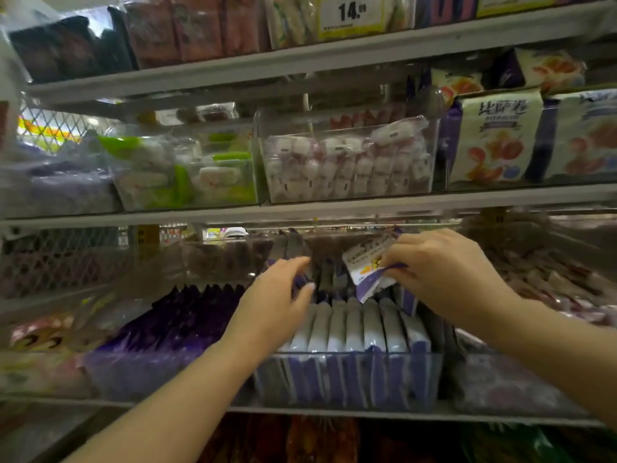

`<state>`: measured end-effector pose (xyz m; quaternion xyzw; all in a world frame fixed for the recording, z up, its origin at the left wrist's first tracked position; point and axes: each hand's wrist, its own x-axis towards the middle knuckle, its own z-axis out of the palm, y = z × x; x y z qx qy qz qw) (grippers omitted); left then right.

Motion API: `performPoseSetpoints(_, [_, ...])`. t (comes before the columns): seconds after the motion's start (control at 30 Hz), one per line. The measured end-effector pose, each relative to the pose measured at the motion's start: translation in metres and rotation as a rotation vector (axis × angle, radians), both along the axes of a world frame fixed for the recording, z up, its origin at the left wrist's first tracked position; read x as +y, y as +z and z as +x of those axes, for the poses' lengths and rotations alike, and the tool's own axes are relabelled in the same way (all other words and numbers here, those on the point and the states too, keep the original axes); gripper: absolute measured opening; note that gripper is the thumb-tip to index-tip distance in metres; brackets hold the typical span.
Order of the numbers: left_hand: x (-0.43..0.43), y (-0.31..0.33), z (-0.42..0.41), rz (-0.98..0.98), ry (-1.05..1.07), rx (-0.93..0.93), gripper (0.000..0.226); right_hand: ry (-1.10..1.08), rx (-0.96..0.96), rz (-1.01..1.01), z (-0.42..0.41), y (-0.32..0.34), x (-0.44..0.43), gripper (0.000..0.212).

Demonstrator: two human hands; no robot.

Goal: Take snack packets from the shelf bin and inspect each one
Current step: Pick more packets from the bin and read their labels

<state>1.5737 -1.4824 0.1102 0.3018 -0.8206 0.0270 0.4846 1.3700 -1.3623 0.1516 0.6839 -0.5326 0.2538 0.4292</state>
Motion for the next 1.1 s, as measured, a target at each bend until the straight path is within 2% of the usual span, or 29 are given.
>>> performPoseSetpoints(0.1, [0.03,-0.013,-0.006,0.537,-0.282,0.375,0.044,0.112,-0.038,-0.134,0.01,-0.02,0.027,0.009])
performPoseSetpoints(0.17, [0.05,-0.02,-0.009,0.895,-0.48,0.5,0.041,0.196,-0.08,-0.166,0.019,-0.036,0.042,0.011])
performPoseSetpoints(0.2, [0.06,-0.024,-0.008,1.013,-0.578,0.542,0.04,0.24,-0.102,-0.171,0.024,-0.046,0.047,0.01])
performPoseSetpoints(0.27, [0.077,-0.036,-0.006,1.108,-0.752,0.567,0.041,0.318,-0.137,-0.153,0.034,-0.068,0.055,0.008])
performPoseSetpoints(0.37, [0.093,-0.059,-0.004,1.117,-0.889,0.606,0.033,0.364,-0.194,-0.042,0.045,-0.104,0.055,0.012])
performPoseSetpoints(0.5, [0.095,-0.08,-0.008,1.063,-0.792,0.736,0.033,0.329,-0.302,0.126,0.048,-0.132,0.047,0.021])
performPoseSetpoints(0.6, [0.09,-0.082,-0.011,1.036,-0.771,0.754,0.033,0.343,-0.296,0.121,0.046,-0.133,0.038,0.03])
performPoseSetpoints(0.73, [0.08,-0.076,-0.013,0.987,-0.741,0.769,0.028,0.317,-0.307,0.169,0.041,-0.12,0.026,0.073])
performPoseSetpoints(0.8, [0.075,-0.075,-0.011,0.979,-0.75,0.799,0.025,0.249,-0.302,0.199,0.037,-0.11,0.018,0.086])
performPoseSetpoints(0.93, [0.063,-0.079,0.0,0.951,-0.668,0.847,0.027,0.095,-0.122,0.254,0.031,-0.089,0.005,0.073])
performPoseSetpoints(1.1, [0.052,-0.083,0.02,0.917,-0.581,0.924,0.023,-0.017,-0.16,0.369,0.025,-0.069,-0.009,0.056])
